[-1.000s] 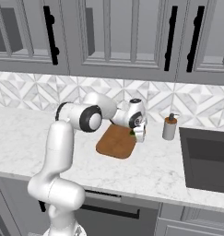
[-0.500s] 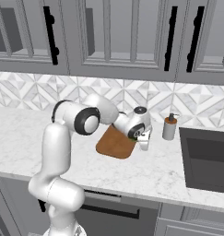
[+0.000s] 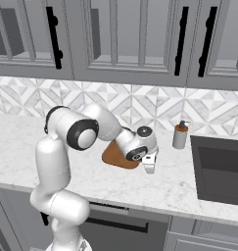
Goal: Pick up the sponge from the counter and clean the cutting board by briefly scrubbing or pressing down on the cutting board. Once finished, release the sponge.
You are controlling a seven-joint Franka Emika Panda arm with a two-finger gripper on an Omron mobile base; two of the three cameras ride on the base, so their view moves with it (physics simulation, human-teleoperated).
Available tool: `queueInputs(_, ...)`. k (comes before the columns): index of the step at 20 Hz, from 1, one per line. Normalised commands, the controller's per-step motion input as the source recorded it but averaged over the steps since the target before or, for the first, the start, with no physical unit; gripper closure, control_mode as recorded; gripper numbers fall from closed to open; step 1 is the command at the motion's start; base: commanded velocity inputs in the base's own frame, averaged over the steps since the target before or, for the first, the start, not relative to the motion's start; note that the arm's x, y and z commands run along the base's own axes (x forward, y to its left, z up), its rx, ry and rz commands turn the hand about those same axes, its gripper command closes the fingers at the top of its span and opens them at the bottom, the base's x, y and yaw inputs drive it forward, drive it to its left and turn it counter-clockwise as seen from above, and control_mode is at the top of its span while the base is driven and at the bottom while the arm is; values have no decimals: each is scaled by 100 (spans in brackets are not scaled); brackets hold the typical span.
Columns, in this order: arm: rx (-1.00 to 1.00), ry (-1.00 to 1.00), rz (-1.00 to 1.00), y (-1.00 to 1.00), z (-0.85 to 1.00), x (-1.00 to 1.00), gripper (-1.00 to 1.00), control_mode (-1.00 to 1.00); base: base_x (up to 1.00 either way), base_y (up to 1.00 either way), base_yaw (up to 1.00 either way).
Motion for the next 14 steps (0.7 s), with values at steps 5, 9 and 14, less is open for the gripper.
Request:
queueInputs(5,2,0,5,29,-2,-56,100,-100,0,0,0)
queueInputs(9,5,0,2,22,0,26,100,-100,0,0,0)
queueInputs(14,-3,0,-4,25,-15,12,100,-100,0,0,0)
